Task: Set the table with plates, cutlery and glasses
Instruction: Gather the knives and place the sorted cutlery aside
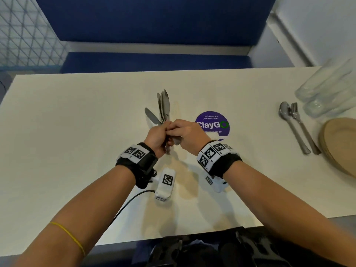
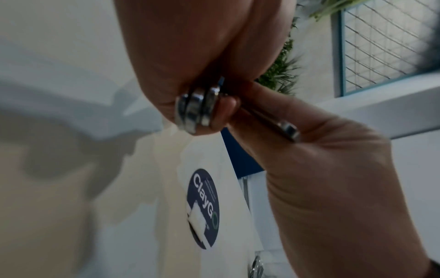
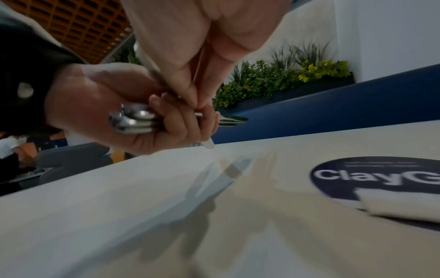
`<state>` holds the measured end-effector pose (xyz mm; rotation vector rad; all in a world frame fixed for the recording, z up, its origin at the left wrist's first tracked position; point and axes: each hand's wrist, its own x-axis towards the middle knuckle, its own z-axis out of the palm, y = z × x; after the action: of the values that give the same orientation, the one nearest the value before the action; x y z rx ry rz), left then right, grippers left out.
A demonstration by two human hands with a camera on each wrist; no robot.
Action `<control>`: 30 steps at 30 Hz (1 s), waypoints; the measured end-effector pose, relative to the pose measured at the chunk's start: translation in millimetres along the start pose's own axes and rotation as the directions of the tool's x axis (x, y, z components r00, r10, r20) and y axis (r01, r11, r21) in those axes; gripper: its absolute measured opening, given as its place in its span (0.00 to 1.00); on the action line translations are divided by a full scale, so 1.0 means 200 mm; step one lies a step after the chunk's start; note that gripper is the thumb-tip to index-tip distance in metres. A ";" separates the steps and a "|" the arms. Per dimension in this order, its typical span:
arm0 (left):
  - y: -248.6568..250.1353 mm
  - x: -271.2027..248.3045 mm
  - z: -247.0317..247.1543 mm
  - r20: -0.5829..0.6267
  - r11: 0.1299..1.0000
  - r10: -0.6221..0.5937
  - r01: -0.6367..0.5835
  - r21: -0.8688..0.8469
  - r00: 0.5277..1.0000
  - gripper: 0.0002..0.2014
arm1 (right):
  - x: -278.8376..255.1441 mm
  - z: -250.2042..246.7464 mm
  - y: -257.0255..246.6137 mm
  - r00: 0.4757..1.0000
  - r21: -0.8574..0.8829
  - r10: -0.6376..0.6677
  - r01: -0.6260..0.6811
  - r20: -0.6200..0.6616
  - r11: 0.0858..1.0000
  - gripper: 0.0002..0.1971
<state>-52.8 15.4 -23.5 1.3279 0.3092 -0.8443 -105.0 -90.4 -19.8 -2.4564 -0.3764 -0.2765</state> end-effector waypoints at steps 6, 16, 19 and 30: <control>-0.07 0.04 0.32 -0.062 0.972 0.135 -0.121 0.201 0.989 0.14 | -0.18 -0.26 0.19 0.881 0.209 0.466 -0.472 0.079 0.857 0.20; -0.21 0.17 0.75 0.123 0.743 0.205 -0.236 0.626 0.971 0.15 | -0.34 -0.49 0.40 0.492 0.360 0.807 -0.854 0.326 0.375 0.09; -0.23 0.16 0.89 0.160 0.728 0.188 -0.247 0.640 0.969 0.20 | -0.43 -0.56 0.49 0.454 0.368 0.832 -0.868 0.320 0.333 0.02; -0.46 0.27 1.46 0.000 0.843 0.045 -0.038 0.537 0.999 0.14 | -0.87 -0.93 0.97 0.332 0.199 0.920 -0.935 0.208 0.293 0.07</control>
<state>-155.3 -277.0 -51.8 1.8576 0.0455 -0.9235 -222.6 -387.5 -33.8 -1.9578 0.9918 0.3551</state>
